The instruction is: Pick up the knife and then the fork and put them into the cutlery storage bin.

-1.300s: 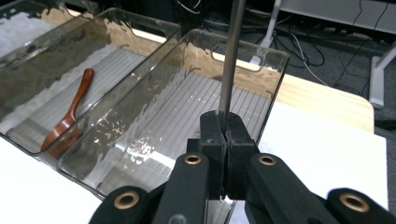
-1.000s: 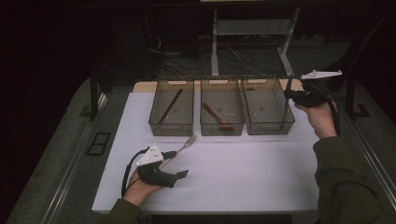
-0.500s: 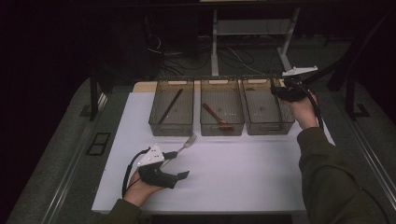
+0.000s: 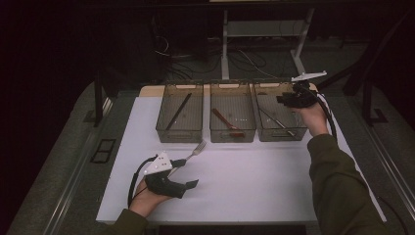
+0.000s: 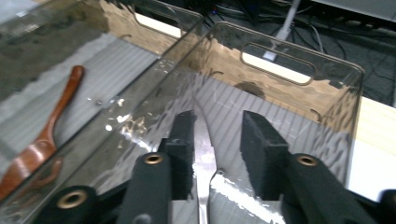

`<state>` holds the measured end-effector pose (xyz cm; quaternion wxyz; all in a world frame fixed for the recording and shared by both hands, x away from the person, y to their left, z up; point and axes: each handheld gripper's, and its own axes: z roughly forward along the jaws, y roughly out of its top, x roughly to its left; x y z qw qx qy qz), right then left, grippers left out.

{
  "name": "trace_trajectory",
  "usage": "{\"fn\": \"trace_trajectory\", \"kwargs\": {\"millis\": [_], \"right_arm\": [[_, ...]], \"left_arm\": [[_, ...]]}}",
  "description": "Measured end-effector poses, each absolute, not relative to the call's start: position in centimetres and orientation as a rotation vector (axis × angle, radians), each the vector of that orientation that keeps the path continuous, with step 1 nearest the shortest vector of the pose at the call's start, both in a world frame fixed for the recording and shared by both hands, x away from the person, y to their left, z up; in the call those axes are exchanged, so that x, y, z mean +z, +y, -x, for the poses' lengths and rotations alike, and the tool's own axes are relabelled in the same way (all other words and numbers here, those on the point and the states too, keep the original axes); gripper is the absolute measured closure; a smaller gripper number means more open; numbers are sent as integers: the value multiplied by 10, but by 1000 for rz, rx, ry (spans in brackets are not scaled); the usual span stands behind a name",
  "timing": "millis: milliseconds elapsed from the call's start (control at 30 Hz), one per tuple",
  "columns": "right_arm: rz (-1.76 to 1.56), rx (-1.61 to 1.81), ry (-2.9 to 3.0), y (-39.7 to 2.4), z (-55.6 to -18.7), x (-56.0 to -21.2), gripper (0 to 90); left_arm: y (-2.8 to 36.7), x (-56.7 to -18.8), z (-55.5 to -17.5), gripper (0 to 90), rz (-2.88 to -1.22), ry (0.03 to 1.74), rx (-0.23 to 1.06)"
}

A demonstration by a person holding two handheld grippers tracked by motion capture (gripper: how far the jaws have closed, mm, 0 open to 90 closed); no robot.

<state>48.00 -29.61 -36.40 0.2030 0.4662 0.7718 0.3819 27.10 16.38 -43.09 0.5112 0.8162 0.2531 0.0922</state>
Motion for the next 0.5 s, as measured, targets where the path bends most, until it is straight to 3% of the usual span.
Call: {"fn": "trace_trajectory", "kwargs": {"millis": [200, 500], "right_arm": [[-1293, 1165, 2146, -301, -466, -358, 414], [-1242, 1249, 2156, -304, -424, -352, 287]], "left_arm": [[165, -431, -271, 148, -1958, 618, 218], [167, -431, -273, 136, -1966, 625, 208]]}}
